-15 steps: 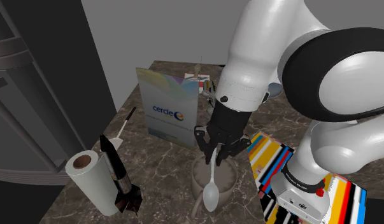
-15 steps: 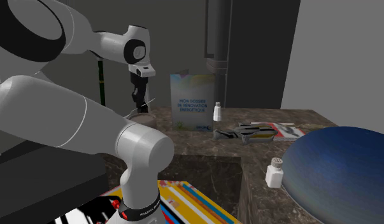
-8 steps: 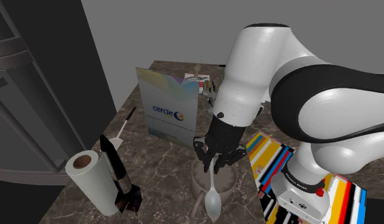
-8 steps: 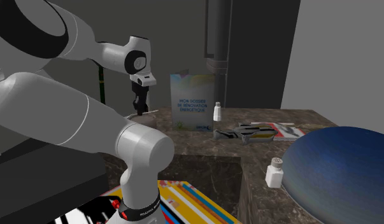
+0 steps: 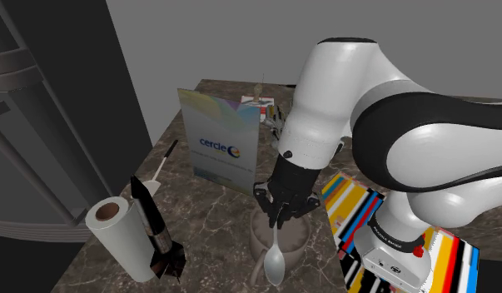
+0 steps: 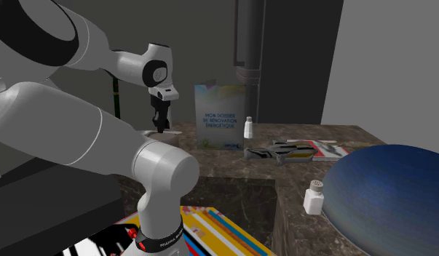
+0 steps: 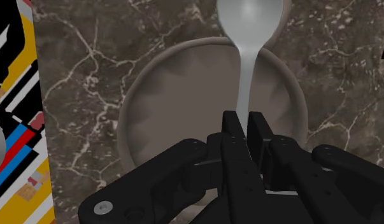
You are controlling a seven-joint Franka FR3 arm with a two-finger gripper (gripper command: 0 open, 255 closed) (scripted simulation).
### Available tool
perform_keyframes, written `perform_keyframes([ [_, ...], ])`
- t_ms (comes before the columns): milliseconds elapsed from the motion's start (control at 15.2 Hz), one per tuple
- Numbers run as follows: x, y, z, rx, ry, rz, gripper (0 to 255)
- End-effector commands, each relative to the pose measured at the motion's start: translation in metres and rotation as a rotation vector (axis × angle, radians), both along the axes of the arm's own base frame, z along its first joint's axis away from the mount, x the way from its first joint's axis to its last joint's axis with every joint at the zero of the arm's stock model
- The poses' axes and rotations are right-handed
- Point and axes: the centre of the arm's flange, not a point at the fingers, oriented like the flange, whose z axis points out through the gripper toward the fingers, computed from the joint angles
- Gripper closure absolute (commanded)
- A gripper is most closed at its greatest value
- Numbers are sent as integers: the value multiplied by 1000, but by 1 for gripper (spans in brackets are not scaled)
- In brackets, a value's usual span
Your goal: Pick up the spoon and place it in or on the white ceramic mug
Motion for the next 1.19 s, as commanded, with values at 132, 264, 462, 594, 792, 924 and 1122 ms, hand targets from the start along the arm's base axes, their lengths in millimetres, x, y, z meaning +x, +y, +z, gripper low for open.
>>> perform_keyframes([
  [132, 0, 0, 0, -1, 0, 0, 0],
  [264, 0, 0, 0, -1, 0, 0, 0],
  [462, 0, -6, 26, -1, 0, 0, 0],
  [594, -1, -10, 49, -1, 0, 0, 0],
  [792, -1, -10, 49, -1, 0, 0, 0],
  [924, -1, -10, 49, -1, 0, 0, 0],
  [1122, -1, -10, 49, -1, 0, 0, 0],
])
